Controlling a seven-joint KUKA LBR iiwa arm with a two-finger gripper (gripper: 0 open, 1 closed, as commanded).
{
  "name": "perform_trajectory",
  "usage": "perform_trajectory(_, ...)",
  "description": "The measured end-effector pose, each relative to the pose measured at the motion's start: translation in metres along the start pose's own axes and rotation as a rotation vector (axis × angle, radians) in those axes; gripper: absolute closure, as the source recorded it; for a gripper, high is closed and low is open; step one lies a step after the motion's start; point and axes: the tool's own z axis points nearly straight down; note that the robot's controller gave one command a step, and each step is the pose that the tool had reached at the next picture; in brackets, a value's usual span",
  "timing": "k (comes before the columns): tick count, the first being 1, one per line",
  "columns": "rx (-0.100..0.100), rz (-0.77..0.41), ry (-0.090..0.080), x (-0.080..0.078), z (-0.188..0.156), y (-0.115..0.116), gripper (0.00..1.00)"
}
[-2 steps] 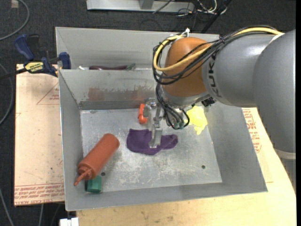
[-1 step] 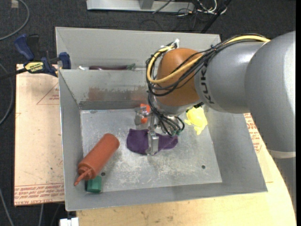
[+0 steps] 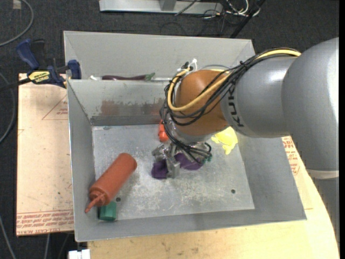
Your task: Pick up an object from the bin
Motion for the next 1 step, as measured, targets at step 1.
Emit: perform_trajectory(1, 0.0, 0.0, 0.0, 0.0, 0.0, 0.0, 1.0)
